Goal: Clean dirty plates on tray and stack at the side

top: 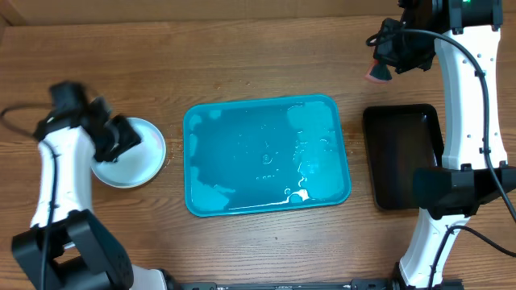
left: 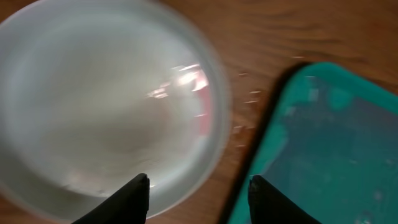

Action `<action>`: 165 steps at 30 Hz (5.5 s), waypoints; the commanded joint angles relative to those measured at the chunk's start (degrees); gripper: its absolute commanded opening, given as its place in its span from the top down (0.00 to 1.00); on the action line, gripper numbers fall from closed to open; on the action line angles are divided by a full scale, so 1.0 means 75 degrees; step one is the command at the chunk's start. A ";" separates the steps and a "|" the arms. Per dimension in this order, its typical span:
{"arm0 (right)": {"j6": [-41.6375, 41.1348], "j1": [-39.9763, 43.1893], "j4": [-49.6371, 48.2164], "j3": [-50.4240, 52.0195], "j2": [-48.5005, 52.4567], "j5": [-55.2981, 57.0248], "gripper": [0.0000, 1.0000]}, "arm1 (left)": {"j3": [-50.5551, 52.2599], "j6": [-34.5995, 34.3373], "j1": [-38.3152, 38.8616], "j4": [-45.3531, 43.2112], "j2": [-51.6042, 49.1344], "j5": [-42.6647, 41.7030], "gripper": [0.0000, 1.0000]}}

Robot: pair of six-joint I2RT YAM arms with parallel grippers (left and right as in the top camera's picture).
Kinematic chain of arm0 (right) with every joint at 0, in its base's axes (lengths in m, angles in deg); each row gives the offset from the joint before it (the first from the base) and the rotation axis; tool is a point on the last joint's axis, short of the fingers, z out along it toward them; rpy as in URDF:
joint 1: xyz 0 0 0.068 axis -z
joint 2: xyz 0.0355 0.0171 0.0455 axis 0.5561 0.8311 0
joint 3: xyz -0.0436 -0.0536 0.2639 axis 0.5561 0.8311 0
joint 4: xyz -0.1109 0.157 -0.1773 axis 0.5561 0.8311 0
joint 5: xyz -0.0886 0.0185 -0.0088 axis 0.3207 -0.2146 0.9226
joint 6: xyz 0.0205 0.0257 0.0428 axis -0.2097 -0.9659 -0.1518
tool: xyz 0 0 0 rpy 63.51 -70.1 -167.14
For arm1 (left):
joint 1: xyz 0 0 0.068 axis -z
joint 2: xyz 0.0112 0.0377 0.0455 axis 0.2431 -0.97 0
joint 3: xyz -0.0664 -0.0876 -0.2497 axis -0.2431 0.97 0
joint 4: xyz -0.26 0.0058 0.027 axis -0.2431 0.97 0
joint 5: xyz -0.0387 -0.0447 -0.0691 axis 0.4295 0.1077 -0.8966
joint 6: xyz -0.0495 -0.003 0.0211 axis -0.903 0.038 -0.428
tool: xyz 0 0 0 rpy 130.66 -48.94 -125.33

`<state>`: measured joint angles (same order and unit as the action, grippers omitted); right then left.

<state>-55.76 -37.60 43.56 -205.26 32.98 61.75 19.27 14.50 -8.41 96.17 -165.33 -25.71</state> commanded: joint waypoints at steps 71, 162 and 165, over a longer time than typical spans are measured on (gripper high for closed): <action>0.1463 0.1268 -0.1241 0.5689 -0.8099 0.0219 0.00 | -0.0921 0.0370 0.4287 -0.1043 0.0213 0.1081 0.00; 0.1236 -0.0047 -1.2310 1.9237 -1.6189 0.0664 0.00 | -0.0493 0.0478 0.4307 -0.1559 0.0970 0.1303 0.00; 0.1236 -0.0047 -1.2310 1.9237 -1.6189 0.0667 0.00 | 0.0469 0.0842 0.4307 -0.2436 0.1888 0.1303 0.00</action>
<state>-46.27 -37.58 -48.44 -61.55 -87.91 67.04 17.20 17.62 23.63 80.94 -159.21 -16.51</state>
